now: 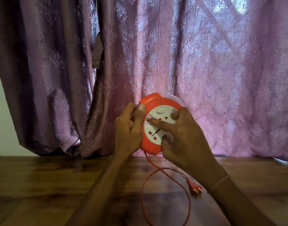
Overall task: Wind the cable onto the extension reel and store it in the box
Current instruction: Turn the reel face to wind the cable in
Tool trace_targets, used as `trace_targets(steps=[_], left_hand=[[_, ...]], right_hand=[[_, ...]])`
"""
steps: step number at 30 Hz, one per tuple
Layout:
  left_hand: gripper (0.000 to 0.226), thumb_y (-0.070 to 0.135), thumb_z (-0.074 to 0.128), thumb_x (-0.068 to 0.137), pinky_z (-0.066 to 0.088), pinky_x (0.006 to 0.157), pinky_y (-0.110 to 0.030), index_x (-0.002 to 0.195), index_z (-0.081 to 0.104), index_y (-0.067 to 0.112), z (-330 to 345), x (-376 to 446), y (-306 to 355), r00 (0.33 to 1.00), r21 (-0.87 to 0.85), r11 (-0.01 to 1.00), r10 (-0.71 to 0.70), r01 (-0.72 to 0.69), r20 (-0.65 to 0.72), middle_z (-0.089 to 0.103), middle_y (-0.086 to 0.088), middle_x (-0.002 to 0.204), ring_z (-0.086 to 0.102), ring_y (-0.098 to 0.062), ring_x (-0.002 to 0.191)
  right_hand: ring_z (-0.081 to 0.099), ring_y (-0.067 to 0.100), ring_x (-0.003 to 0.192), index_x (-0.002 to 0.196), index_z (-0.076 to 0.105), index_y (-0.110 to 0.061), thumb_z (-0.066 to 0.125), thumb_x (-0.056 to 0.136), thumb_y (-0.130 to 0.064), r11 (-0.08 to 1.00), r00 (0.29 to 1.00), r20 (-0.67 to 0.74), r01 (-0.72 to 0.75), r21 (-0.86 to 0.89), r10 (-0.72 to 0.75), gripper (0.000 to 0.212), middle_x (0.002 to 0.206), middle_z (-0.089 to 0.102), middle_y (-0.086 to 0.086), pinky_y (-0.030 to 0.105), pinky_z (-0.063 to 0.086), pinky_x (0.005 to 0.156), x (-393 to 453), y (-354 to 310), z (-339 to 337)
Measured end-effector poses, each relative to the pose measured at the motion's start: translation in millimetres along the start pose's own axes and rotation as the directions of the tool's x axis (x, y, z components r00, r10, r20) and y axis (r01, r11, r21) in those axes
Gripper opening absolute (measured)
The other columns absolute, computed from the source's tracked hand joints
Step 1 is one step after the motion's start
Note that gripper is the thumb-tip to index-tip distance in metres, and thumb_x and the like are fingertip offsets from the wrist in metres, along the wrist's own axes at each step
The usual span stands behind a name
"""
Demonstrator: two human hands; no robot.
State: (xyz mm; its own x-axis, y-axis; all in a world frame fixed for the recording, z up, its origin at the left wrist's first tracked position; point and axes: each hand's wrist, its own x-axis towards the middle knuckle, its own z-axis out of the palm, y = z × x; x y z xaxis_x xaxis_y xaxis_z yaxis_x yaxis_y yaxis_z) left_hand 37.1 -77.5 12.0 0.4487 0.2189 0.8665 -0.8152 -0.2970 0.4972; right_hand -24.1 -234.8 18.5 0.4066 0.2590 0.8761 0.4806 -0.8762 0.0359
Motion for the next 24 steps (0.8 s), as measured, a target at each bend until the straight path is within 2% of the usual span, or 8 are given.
trace_targets(steps=[3, 8, 12, 14, 18, 21, 24], left_hand=[[0.046, 0.054, 0.046, 0.1, 0.055, 0.057, -0.051, 0.087, 0.059, 0.012, 0.5, -0.2, 0.8, 1.0, 0.007, 1.0, 0.003, -0.003, 0.001, 0.068, -0.005, 0.073, 0.07, -0.024, 0.066], [0.047, 0.054, 0.045, 0.1, 0.054, 0.057, -0.05, 0.087, 0.059, 0.012, 0.0, -0.7, 1.8, 1.0, 0.024, 1.0, 0.015, -0.015, 0.002, 0.067, -0.005, 0.07, 0.067, -0.022, 0.063], [0.041, 0.05, 0.045, 0.102, 0.048, 0.059, -0.046, 0.082, 0.054, 0.015, 3.6, -2.1, 4.5, 0.999, 0.056, 0.998, 0.032, -0.03, -0.043, 0.063, -0.003, 0.074, 0.057, -0.014, 0.059], [0.042, 0.051, 0.046, 0.101, 0.05, 0.059, -0.046, 0.083, 0.055, 0.015, 4.2, -2.3, 4.7, 0.999, 0.064, 0.998, 0.029, -0.026, -0.045, 0.065, -0.003, 0.076, 0.061, -0.018, 0.062], [0.041, 0.049, 0.047, 0.102, 0.051, 0.06, -0.051, 0.083, 0.055, 0.013, 3.5, -2.7, 3.0, 0.999, 0.057, 0.998, 0.034, -0.032, -0.041, 0.063, -0.007, 0.067, 0.063, -0.028, 0.064], [0.043, 0.052, 0.045, 0.101, 0.052, 0.061, -0.053, 0.084, 0.055, 0.013, 4.2, -2.5, 1.9, 1.0, 0.042, 0.999, 0.016, -0.015, -0.027, 0.064, -0.008, 0.067, 0.065, -0.032, 0.065], [0.045, 0.056, 0.045, 0.1, 0.053, 0.062, -0.053, 0.084, 0.053, 0.016, 3.4, -2.0, -0.2, 0.999, 0.023, 1.0, -0.008, 0.009, -0.034, 0.065, -0.007, 0.07, 0.065, -0.03, 0.067]], right_hand=[[0.06, 0.033, 0.1, 0.128, 0.064, -0.039, 0.07, 0.067, -0.011, 0.999, 0.999, -0.016, -0.039, 0.016, 0.039, 0.067, 0.108, 0.05, 0.011, 0.039, 0.057, 0.077, -1.2, -3.0, 2.5], [0.062, 0.029, 0.093, 0.132, 0.06, -0.041, 0.068, 0.07, -0.024, 0.997, 0.996, -0.056, -0.072, 0.005, 0.073, 0.064, 0.108, 0.05, 0.009, 0.036, 0.058, 0.073, -4.1, -3.9, 8.5], [0.065, 0.026, 0.09, 0.134, 0.058, -0.041, 0.068, 0.075, -0.05, 0.987, 0.98, -0.123, -0.158, 0.013, 0.158, 0.061, 0.108, 0.062, 0.009, 0.033, 0.055, 0.078, -1.7, -0.5, 11.5], [0.067, 0.024, 0.086, 0.132, 0.059, -0.039, 0.065, 0.075, -0.059, 0.985, 0.972, -0.158, -0.174, -0.002, 0.171, 0.061, 0.103, 0.068, 0.009, 0.031, 0.055, 0.076, -0.9, 1.0, 11.8], [0.069, 0.018, 0.07, 0.127, 0.066, -0.032, 0.065, 0.074, -0.069, 0.978, 0.955, -0.209, -0.206, 0.044, 0.211, 0.064, 0.088, 0.076, 0.003, 0.027, 0.055, 0.069, 0.6, -1.5, 10.3], [0.069, 0.018, 0.066, 0.124, 0.068, -0.03, 0.062, 0.075, -0.075, 0.979, 0.954, -0.224, -0.202, 0.001, 0.197, 0.067, 0.081, 0.076, -0.001, 0.028, 0.055, 0.062, 1.7, -1.8, 6.9], [0.065, 0.021, 0.071, 0.119, 0.071, -0.026, 0.062, 0.08, -0.072, 0.983, 0.962, -0.261, -0.124, -0.135, 0.085, 0.061, 0.082, 0.073, -0.001, 0.026, 0.045, 0.059, 1.9, 4.1, 3.3]])
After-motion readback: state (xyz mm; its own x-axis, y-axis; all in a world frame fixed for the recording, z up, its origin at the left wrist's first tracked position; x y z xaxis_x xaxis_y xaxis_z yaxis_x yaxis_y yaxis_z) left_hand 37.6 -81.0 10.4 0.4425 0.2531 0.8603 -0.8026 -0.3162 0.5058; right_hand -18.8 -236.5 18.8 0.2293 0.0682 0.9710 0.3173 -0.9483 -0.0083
